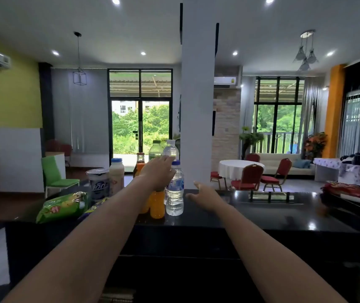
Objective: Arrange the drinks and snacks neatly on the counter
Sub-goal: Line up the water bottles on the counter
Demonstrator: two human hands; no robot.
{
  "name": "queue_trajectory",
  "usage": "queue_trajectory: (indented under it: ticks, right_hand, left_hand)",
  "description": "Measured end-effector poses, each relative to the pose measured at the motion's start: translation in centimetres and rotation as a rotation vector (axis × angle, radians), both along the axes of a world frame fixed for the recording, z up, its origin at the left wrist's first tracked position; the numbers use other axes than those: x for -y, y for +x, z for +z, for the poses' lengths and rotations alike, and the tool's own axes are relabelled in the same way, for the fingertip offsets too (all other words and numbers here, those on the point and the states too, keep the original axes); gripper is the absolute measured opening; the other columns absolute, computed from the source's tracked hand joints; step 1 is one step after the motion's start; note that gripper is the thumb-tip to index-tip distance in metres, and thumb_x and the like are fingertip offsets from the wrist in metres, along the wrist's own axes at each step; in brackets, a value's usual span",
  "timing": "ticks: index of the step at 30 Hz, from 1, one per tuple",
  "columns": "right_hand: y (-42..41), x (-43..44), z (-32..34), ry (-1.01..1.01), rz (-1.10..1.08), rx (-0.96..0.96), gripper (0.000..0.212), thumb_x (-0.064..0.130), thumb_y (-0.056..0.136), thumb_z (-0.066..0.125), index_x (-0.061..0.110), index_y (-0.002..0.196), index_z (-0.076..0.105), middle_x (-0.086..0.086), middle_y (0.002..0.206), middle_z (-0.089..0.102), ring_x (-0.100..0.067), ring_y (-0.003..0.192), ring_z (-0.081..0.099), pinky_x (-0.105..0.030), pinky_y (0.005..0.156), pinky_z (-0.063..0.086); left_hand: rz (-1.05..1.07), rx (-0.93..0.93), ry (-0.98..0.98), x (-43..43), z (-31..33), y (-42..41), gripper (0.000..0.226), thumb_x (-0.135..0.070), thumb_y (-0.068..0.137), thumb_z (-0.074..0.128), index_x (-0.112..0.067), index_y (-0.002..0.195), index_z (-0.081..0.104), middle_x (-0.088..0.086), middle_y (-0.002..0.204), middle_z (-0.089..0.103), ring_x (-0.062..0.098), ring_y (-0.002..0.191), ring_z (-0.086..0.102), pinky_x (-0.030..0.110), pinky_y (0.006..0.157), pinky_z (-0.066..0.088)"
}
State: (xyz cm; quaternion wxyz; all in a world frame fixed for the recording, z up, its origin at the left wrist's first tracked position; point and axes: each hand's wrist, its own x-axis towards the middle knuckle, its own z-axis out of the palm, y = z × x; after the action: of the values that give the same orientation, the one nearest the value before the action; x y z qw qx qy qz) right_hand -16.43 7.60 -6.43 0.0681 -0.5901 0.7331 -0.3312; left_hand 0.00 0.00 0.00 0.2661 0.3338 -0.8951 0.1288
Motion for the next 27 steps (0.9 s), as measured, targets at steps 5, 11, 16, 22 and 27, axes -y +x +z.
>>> queue_trajectory:
  ticks: [5,11,16,22,27]
  right_hand:
    - [1.5,2.8,-1.8,-0.01,0.057,0.152,0.07,0.037,0.082,0.068,0.017,0.143,0.038,-0.004,0.136,0.055,-0.014,0.111,0.053,-0.021,0.081,0.037]
    - [2.3,4.2,-3.5,-0.104,0.058,0.353,0.061,0.029,0.078,0.075,0.022,0.131,0.047,0.015,0.1,0.06,0.004,0.076,0.051,-0.014,0.063,0.038]
    - [2.3,3.9,-4.0,-0.174,0.045,0.375,0.053,0.026,0.077,0.076,0.022,0.122,0.05,0.014,0.096,0.061,-0.001,0.083,0.057,-0.02,0.071,0.047]
    - [0.4,2.6,-3.2,-0.234,0.032,0.337,0.047,0.029,0.076,0.077,0.021,0.115,0.052,0.012,0.094,0.06,-0.011,0.091,0.059,-0.025,0.076,0.046]
    - [-6.1,0.8,-1.2,-0.216,-0.014,0.185,0.056,0.028,0.079,0.075,0.014,0.125,0.047,-0.004,0.119,0.063,-0.02,0.105,0.059,-0.029,0.085,0.044]
  left_hand:
    - [-0.03,0.046,-0.078,1.8,-0.4,-1.2,0.047,-0.032,0.099,0.035,-0.016,0.143,0.033,0.006,0.147,0.043,0.024,0.135,0.04,0.04,0.109,0.033]
    - [-0.107,-0.057,-0.059,2.4,0.1,-1.6,0.035,-0.032,0.097,0.044,-0.016,0.128,0.049,0.005,0.124,0.059,0.02,0.108,0.057,0.033,0.084,0.049]
    - [-0.171,-0.096,0.028,1.5,1.4,-2.3,0.029,-0.026,0.096,0.049,-0.012,0.12,0.056,0.008,0.118,0.059,0.017,0.097,0.055,0.026,0.076,0.041]
    - [-0.204,-0.099,0.019,-0.4,2.5,-4.6,0.03,-0.022,0.096,0.048,-0.011,0.123,0.057,0.009,0.12,0.061,0.021,0.104,0.057,0.027,0.08,0.041]
    - [-0.238,-0.173,0.055,-2.4,4.0,-9.8,0.034,-0.02,0.096,0.048,-0.01,0.127,0.056,0.011,0.124,0.059,0.024,0.112,0.055,0.031,0.091,0.041]
